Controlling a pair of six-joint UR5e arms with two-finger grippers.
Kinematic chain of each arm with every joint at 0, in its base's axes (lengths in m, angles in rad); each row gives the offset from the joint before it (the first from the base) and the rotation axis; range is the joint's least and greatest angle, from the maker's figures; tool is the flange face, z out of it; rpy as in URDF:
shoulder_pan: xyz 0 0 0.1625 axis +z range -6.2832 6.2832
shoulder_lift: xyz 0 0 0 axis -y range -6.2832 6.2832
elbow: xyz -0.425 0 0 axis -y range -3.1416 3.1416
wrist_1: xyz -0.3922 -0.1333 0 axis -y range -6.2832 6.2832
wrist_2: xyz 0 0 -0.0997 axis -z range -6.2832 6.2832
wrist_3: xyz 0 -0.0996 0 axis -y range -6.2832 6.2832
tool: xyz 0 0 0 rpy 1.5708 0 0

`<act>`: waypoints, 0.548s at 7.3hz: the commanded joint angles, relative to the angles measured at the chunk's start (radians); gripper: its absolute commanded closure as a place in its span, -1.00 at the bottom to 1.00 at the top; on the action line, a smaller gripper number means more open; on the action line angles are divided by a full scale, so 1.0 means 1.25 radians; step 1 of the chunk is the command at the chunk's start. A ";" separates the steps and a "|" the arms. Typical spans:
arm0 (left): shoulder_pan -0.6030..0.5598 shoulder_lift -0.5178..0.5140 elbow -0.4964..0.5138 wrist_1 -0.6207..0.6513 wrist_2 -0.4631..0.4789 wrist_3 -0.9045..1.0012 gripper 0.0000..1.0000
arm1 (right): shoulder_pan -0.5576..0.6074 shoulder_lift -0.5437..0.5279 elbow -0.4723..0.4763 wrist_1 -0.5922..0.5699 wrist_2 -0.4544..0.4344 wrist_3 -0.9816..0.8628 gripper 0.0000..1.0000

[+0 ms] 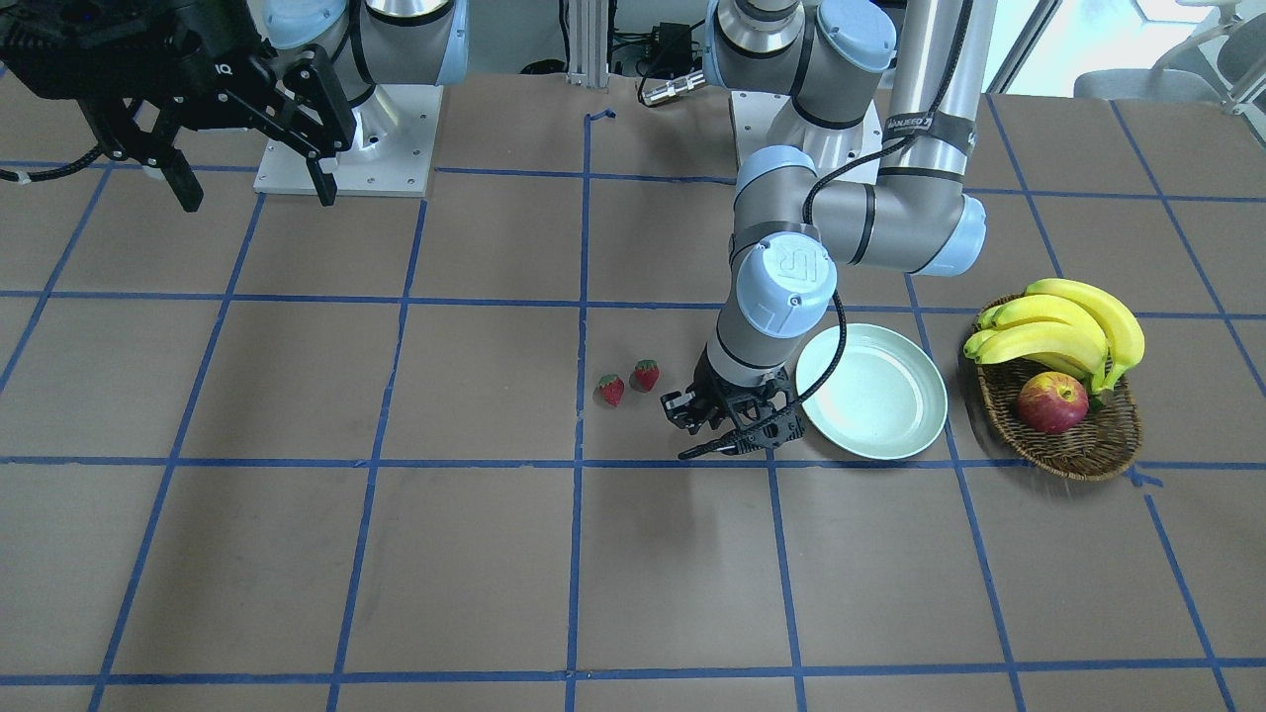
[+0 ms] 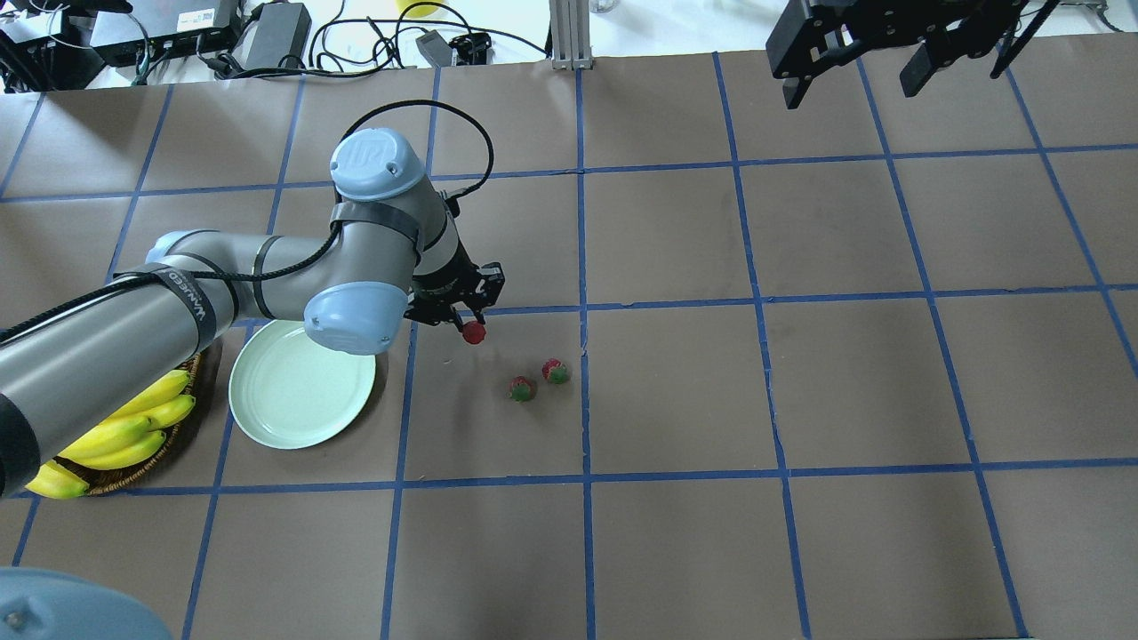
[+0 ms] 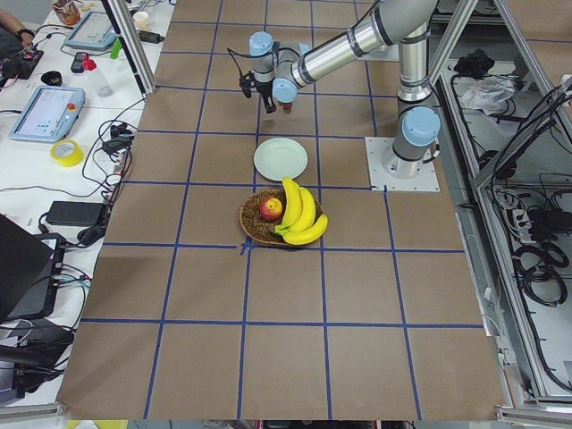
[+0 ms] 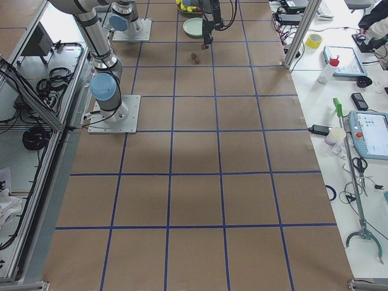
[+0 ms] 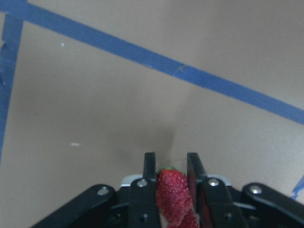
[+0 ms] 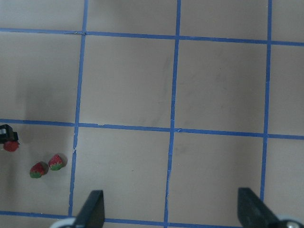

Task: Collect all strawberries into plate
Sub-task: 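Carry the strawberry with the left gripper onto the plate and release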

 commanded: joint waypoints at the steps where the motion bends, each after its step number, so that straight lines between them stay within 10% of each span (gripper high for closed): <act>1: 0.085 0.039 0.063 -0.135 0.035 0.133 1.00 | -0.008 0.004 0.014 -0.003 0.002 -0.037 -1.00; 4: 0.253 0.058 0.043 -0.186 0.062 0.357 1.00 | -0.015 0.016 0.082 -0.020 -0.003 -0.060 -1.00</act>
